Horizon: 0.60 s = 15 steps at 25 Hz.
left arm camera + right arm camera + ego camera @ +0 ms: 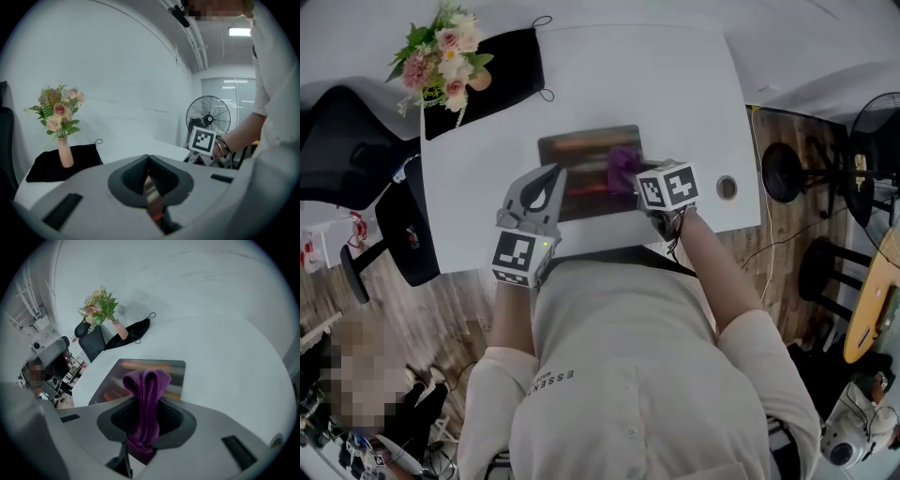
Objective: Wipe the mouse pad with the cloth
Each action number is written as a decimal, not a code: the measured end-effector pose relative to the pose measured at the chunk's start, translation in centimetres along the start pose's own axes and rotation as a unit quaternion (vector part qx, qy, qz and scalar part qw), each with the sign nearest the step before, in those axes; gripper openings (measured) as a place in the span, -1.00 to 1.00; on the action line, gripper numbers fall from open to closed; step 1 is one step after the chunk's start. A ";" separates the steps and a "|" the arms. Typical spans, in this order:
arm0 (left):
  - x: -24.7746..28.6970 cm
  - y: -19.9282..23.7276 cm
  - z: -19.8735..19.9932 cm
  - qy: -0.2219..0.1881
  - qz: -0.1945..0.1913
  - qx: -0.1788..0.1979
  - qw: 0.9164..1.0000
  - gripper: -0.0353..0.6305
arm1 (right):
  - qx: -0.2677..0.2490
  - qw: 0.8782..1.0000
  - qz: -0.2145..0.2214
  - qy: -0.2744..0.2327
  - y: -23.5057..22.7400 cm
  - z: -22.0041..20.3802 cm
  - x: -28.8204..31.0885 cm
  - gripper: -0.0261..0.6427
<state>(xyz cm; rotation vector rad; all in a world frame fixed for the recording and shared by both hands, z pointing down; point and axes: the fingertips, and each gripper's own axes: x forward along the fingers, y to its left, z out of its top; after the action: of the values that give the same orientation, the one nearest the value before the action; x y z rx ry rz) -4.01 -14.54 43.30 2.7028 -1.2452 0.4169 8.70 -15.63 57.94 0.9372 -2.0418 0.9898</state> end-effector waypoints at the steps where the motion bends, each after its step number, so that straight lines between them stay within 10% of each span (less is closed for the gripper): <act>1: 0.3 -0.3 0.0 0.002 -0.004 0.003 1.000 -0.89 | 0.002 1.000 -0.002 0.002 -0.6 -0.2 -0.4 -0.61; 15: 1.1 -2.0 0.4 0.007 -0.022 0.032 0.999 -0.89 | 0.039 0.998 -0.054 0.011 -6.2 -1.9 -4.2 -0.61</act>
<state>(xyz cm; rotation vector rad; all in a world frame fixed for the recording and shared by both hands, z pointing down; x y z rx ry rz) -1.76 -14.17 43.21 2.7682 -1.1866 0.4777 16.36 -15.55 57.72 1.0617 -1.9249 1.0220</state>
